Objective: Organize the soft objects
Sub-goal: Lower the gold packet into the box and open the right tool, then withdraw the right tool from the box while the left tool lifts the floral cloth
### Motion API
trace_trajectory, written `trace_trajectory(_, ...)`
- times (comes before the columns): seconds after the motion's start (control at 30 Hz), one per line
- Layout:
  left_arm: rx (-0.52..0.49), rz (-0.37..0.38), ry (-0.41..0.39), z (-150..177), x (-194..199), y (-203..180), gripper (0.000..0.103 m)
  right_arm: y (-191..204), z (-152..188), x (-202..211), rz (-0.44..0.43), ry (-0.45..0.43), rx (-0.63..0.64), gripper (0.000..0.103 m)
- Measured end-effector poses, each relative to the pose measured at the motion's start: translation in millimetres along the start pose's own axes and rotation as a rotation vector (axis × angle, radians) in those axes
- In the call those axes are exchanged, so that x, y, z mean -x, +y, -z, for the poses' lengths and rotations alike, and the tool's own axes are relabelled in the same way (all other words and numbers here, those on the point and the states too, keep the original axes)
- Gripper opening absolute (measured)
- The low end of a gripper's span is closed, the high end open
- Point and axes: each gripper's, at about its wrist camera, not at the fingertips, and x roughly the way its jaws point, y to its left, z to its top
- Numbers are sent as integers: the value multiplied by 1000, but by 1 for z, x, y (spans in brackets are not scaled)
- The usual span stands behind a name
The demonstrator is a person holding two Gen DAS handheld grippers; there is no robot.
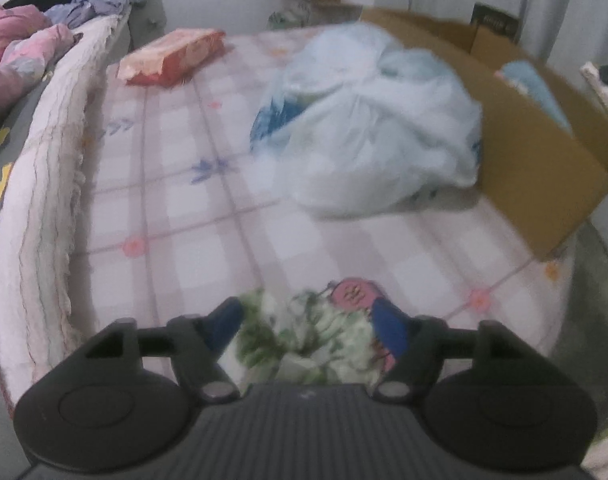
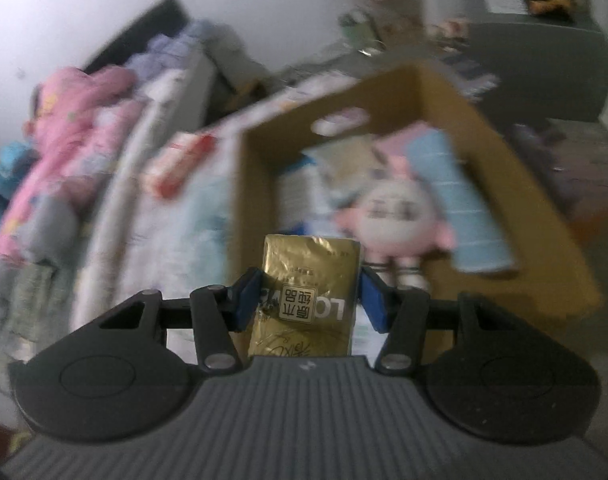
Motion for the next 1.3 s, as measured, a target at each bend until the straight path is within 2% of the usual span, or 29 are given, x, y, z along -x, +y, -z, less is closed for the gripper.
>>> trace_trajectory(0.2,19,-28,48,3,-12,1,78,-36,-6,-43,134,133,121,52)
trace_trajectory(0.33,35,-38,51,1,-12,2,78,-45,-12,-76,152,228,175,52)
trace_trajectory(0.5,45,-50,52,-3,-10,4,78,-49,-3,-104,154,351,224,53)
trace_trajectory(0.8,57,-49,33,-7,-6,8,78,-48,-10,-85,169,353,231,52)
trace_trajectory(0.97,58,-45,25,-7,-5,10,78,-46,-11,-71,172,422,271,52)
trace_trajectory(1.1,78,-52,18,-6,-4,15,78,-52,-8,-93,137,532,219,53)
trace_trajectory(1.17,90,-55,15,-5,-2,18,78,-55,-5,-105,152,561,193,56)
trace_trajectory(1.3,93,-60,8,-4,1,21,78,-60,-12,-106,144,522,147,61)
